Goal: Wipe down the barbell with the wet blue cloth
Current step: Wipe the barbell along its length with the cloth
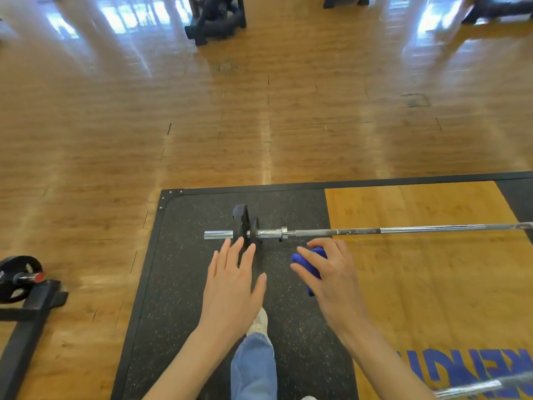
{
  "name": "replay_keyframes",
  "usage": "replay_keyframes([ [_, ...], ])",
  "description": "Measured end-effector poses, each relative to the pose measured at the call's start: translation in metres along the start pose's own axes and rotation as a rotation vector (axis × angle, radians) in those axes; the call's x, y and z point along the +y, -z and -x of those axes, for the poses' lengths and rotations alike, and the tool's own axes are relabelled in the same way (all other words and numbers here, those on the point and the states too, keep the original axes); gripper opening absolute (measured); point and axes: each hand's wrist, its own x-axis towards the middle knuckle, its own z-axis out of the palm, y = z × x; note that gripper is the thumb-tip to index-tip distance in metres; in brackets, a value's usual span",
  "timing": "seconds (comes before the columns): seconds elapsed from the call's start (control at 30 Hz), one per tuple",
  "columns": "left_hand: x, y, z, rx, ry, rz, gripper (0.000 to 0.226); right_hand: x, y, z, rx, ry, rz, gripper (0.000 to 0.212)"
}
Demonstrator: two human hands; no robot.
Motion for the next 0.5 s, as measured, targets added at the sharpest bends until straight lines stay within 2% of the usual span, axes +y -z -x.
replay_keyframes([
  [0.5,-0.079,0.018,-0.181,-0.137,-0.036,-0.036,0.061,-0.017,-0.103,-0.153,-0.047,-0.027,0.054,0.041],
])
